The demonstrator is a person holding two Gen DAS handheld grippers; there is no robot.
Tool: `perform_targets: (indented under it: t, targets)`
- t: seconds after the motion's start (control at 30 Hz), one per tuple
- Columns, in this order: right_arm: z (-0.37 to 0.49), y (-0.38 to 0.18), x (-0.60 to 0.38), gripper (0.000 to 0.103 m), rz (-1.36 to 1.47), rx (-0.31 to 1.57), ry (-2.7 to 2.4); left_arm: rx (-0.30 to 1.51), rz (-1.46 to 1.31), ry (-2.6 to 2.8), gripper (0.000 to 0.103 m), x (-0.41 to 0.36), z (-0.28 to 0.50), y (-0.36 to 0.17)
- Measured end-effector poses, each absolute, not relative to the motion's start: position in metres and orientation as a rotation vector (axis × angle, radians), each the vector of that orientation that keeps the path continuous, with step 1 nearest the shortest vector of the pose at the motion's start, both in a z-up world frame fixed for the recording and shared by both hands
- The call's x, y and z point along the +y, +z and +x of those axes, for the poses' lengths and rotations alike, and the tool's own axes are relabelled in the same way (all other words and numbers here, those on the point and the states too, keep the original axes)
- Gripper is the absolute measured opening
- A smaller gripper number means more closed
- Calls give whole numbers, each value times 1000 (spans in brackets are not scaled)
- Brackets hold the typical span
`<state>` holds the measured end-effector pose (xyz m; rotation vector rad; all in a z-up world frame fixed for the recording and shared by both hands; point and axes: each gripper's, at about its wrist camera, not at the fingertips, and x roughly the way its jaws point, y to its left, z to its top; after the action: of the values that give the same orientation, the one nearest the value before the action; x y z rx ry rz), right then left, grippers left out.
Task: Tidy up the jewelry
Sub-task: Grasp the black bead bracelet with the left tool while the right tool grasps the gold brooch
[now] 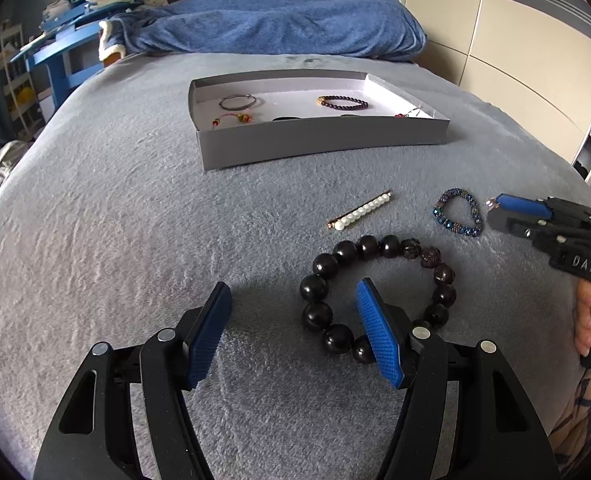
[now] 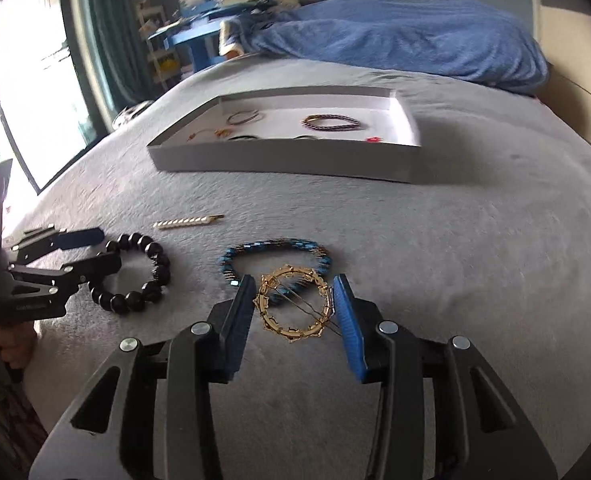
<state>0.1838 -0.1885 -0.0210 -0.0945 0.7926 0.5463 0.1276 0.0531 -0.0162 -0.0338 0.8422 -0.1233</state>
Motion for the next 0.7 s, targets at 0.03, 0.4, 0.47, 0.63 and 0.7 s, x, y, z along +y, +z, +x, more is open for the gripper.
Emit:
perform_targets:
  t: [0.03, 0.4, 0.47, 0.63, 0.7]
  targets:
    - [184, -21, -194, 40, -85, 792, 528, 844, -27, -129, 66, 52, 128, -16]
    - [196, -37, -198, 40, -124, 861, 402, 891, 44, -125, 66, 40, 138, -21]
    - [197, -38, -200, 40, -114, 862, 404, 892, 51, -123, 62, 38, 138, -21]
    - [198, -38, -206, 39, -77, 861, 415, 872, 89, -141, 24, 31, 133, -19]
    - [197, -38, -209, 38, -56, 857, 420, 867, 77, -138, 17, 33, 132, -17]
